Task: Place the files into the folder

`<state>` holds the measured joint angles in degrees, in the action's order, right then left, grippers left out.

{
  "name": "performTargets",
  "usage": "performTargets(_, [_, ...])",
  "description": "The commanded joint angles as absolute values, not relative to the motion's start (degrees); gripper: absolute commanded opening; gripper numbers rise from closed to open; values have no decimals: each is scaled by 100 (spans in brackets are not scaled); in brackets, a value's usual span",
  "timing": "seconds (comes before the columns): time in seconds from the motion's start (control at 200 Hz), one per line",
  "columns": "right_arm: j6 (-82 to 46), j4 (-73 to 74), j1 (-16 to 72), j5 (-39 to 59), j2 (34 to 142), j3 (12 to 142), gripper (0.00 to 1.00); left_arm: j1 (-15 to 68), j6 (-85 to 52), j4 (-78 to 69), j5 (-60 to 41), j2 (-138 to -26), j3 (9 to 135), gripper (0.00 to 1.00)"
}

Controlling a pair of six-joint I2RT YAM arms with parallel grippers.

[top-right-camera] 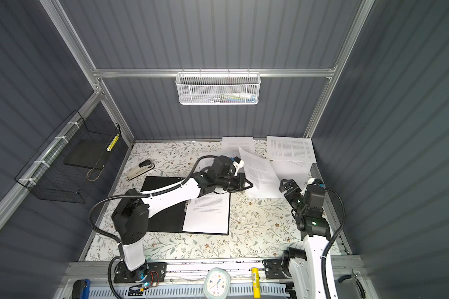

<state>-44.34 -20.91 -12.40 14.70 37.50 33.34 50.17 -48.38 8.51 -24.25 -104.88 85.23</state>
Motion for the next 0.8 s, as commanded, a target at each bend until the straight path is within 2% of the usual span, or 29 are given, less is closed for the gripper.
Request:
performTargets(0.0, [-4029, -2291, -1217, 1416, 3806, 3352, 99, 4718, -3813, 2355, -2601, -10020, 8161, 0])
performTargets(0.185, [-3984, -1882, -908, 1764, 4271, 3142, 99, 4149, -3280, 3225, -2586, -9250, 7188, 0])
performTargets(0.355, [-3998, -1404, 77, 1572, 5058, 3221, 99, 3790, -3110, 3471, -2654, -8906, 6380, 0])
performTargets(0.46, [-4025, -1055, 708, 1591, 5755, 3378, 99, 3616, -2902, 3719, -2488, -8886, 6191, 0])
performTargets(0.795, [-3816, -588, 1761, 1863, 7774, 3988, 99, 3555, -2663, 3945, -1712, -8886, 5755, 0])
